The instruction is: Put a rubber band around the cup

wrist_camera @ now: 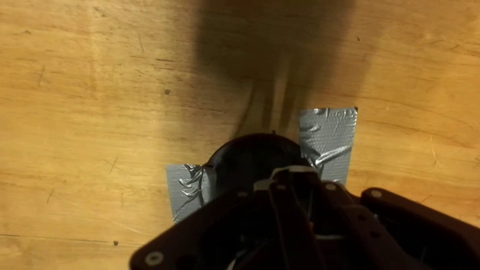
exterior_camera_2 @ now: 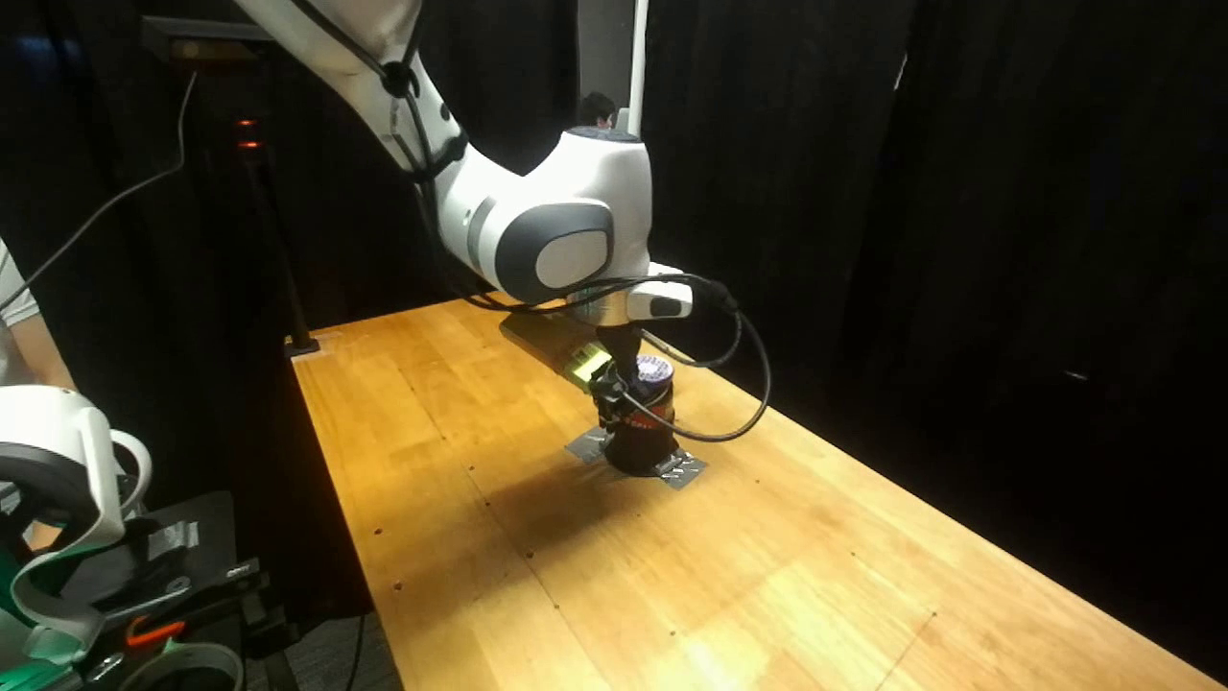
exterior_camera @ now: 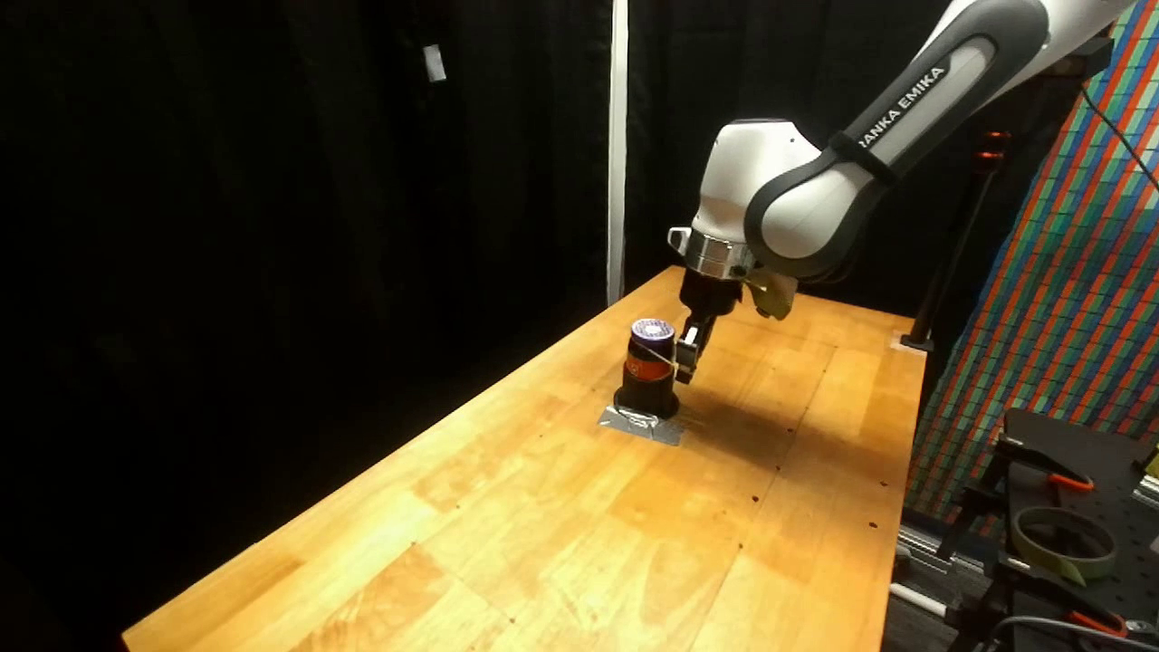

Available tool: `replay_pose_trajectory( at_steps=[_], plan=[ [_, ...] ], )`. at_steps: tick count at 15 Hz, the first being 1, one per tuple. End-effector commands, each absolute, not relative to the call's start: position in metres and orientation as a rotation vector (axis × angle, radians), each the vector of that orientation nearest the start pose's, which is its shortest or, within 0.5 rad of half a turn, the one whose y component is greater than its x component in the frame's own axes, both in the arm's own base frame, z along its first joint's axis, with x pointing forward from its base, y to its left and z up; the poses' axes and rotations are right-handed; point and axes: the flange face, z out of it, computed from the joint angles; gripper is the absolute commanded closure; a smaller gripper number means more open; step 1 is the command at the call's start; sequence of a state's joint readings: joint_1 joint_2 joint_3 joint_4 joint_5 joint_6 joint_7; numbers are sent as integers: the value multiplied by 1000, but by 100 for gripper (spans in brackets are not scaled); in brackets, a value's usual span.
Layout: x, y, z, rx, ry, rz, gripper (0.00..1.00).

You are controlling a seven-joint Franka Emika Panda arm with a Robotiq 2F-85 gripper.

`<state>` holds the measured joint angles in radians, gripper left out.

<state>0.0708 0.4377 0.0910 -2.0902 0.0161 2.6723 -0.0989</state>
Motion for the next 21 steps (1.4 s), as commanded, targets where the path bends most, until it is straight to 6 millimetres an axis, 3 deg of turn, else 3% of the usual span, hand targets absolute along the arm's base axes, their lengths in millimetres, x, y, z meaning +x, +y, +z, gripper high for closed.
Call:
replay_pose_trajectory(
  at_steps=[1, 5, 11, 21],
  plan=[
    [560, 94, 230, -3076, -336, -383, 99],
    [544, 88, 228, -3053, -278, -601, 93],
    [521, 79, 226, -2966, -177, -894, 94],
    [489, 82, 226, -2738, -61, -1278, 94]
  ],
)
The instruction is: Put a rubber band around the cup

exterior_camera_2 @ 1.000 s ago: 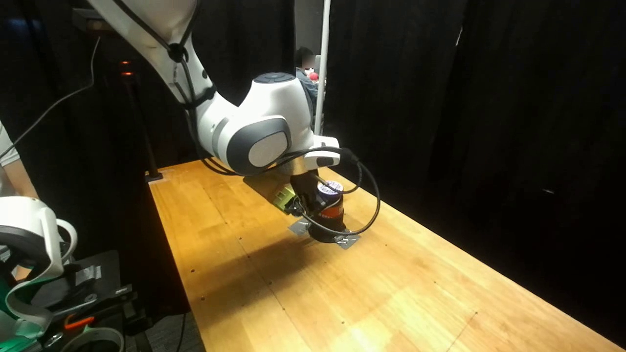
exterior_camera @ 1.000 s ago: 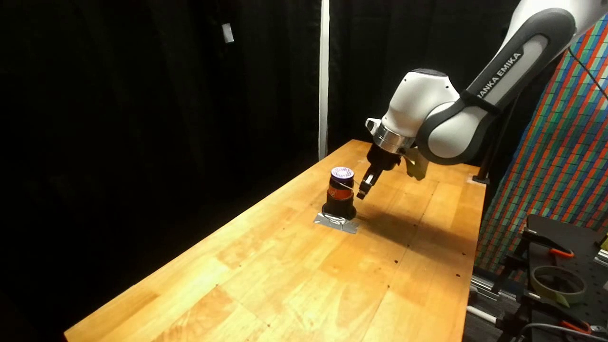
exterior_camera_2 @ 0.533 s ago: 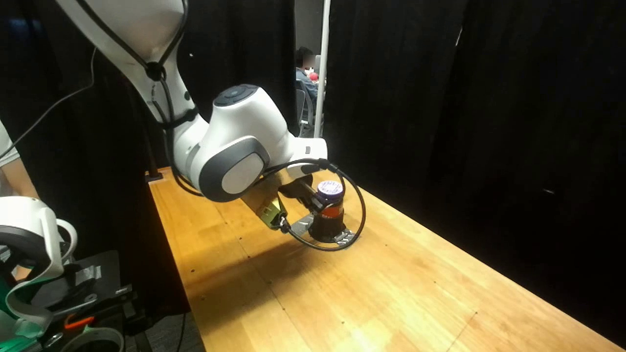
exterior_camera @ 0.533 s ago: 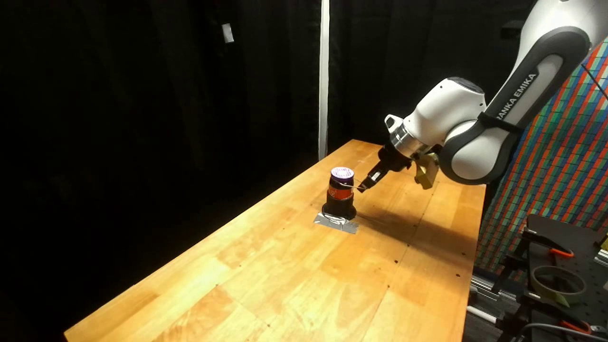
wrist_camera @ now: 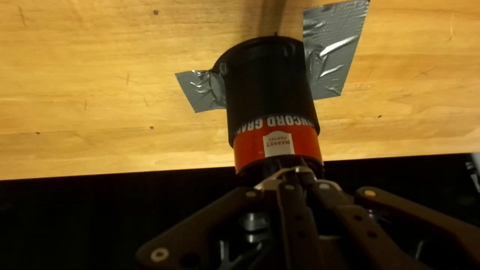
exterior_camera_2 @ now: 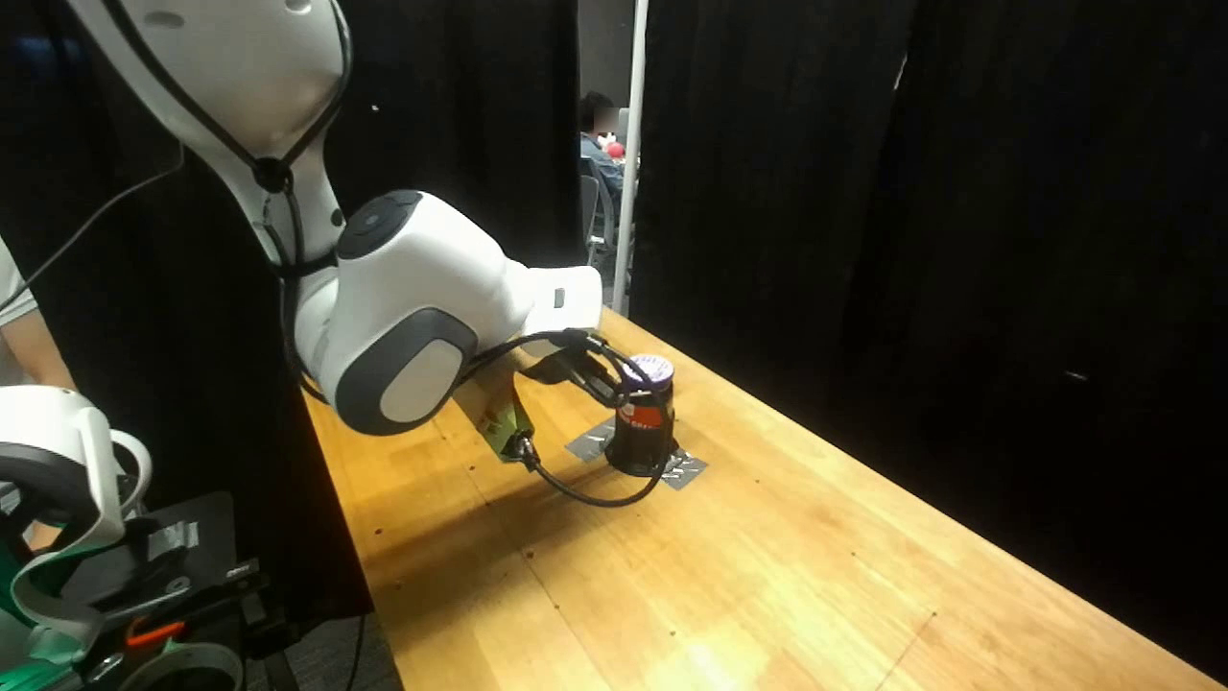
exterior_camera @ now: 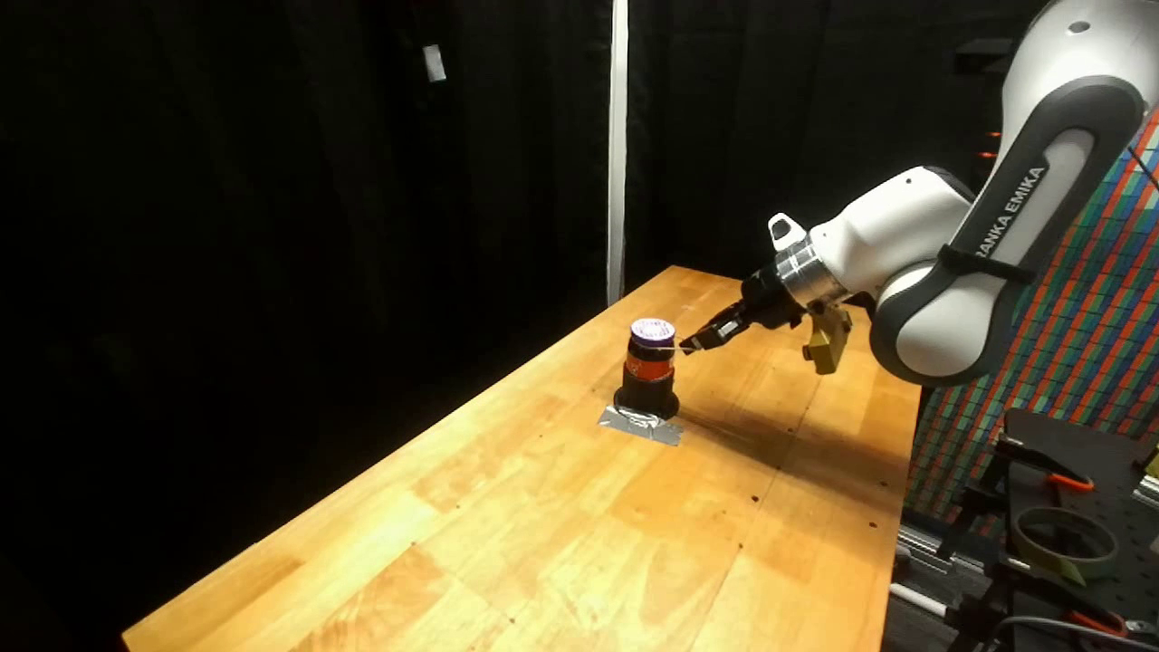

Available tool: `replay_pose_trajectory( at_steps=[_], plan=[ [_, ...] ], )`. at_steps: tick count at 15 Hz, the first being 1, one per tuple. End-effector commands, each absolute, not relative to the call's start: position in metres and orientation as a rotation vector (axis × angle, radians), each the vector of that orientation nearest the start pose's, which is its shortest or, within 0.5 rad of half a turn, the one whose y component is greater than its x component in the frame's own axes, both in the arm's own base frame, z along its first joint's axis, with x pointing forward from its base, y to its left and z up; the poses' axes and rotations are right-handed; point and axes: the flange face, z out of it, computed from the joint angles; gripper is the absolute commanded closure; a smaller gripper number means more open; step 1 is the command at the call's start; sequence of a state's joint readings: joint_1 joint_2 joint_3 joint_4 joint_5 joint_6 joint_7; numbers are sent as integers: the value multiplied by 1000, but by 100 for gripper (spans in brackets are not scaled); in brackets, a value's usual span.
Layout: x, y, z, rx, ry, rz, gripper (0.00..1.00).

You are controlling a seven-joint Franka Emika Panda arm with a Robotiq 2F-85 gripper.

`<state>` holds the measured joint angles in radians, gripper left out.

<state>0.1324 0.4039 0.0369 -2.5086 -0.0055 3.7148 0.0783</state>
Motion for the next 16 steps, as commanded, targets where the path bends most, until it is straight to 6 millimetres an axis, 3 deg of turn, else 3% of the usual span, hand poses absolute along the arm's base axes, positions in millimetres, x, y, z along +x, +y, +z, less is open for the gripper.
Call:
replay_pose_trajectory(
  at_steps=[1, 5, 15, 16],
  plan=[
    [488, 80, 225, -2724, -43, -1311, 94],
    [481, 77, 224, -2649, 30, -1460, 93],
    [468, 85, 227, -2486, 54, -1641, 92],
    [469, 87, 226, -2517, 42, -1566, 67]
  ],
)
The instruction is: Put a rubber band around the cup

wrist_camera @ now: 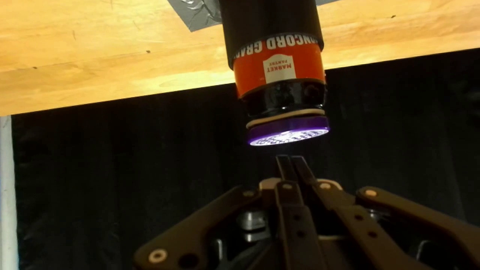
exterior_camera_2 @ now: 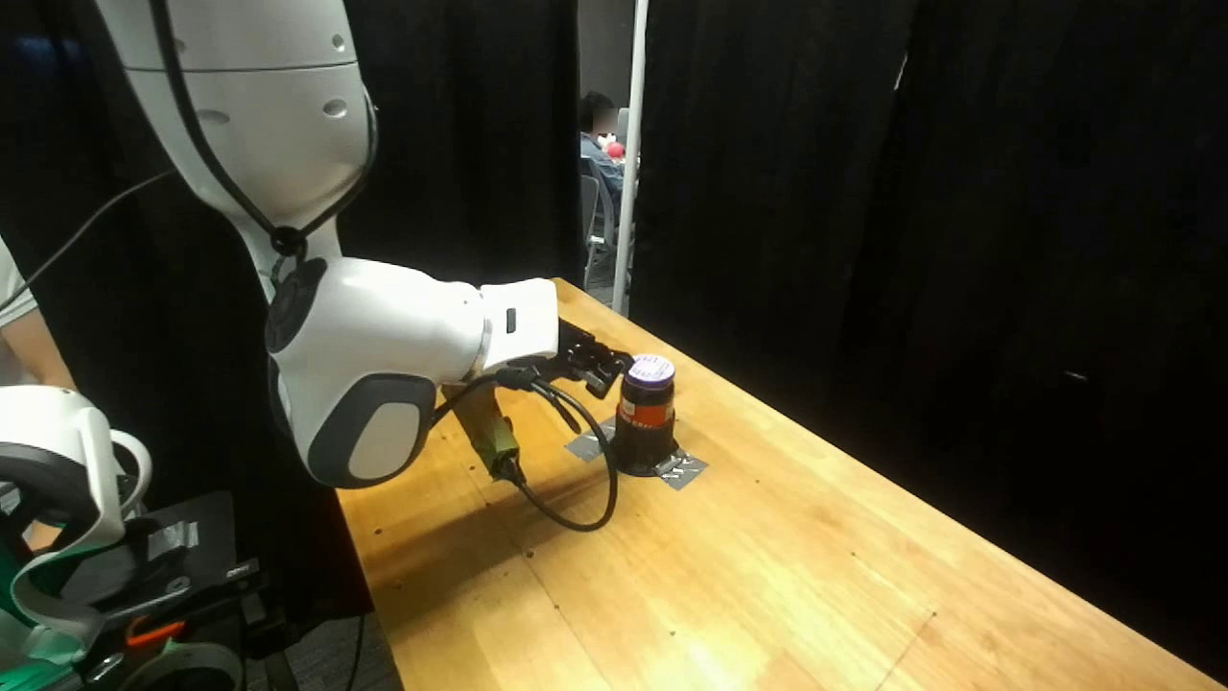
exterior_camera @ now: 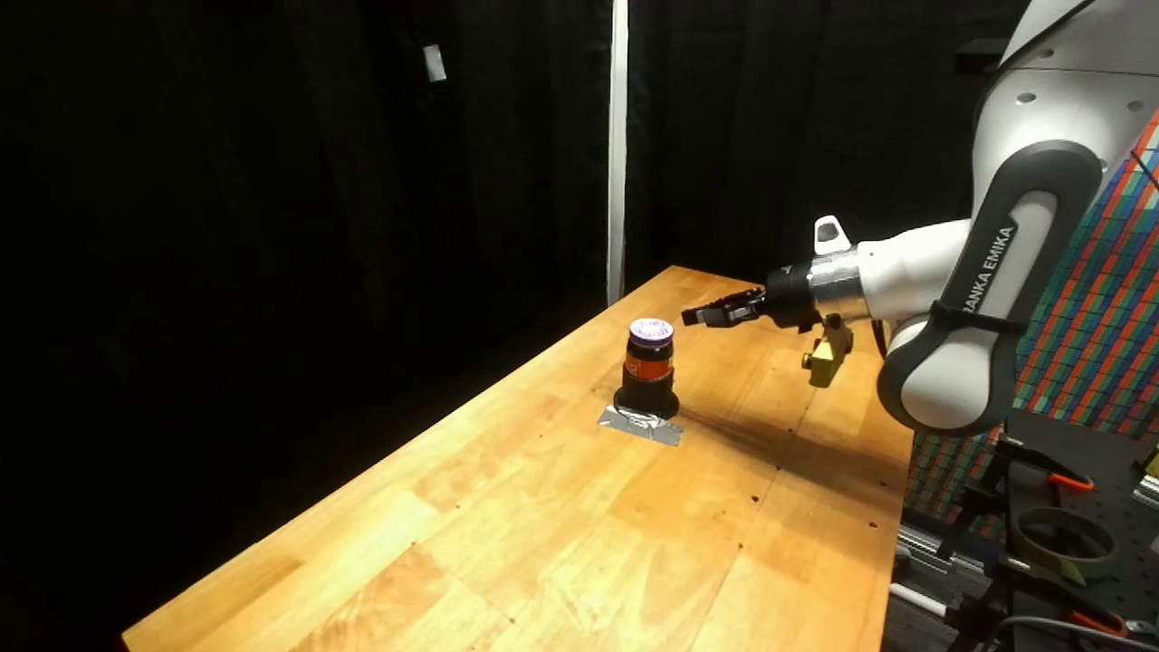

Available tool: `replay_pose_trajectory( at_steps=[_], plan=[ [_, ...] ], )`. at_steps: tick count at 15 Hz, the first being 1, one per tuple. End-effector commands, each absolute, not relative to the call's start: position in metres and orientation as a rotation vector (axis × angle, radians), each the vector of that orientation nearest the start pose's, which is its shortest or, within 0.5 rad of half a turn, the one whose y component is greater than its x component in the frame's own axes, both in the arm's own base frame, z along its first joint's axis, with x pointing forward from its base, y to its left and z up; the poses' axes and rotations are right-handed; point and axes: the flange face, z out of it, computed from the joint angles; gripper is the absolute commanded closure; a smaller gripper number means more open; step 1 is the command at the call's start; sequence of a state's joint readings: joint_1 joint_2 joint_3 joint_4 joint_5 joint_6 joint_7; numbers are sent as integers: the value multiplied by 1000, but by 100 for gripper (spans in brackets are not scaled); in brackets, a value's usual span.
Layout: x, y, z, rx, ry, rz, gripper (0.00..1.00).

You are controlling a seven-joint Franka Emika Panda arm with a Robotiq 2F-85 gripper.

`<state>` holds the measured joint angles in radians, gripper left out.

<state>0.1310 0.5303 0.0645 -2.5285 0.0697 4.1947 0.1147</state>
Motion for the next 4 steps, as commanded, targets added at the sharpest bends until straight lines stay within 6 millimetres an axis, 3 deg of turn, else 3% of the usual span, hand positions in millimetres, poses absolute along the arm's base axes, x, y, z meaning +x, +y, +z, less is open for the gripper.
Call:
replay_pose_trajectory(
  at_steps=[1, 4],
  plan=[
    [471, 84, 223, -2530, 27, -1581, 92],
    [471, 87, 221, -2533, 26, -1566, 74]
  ],
)
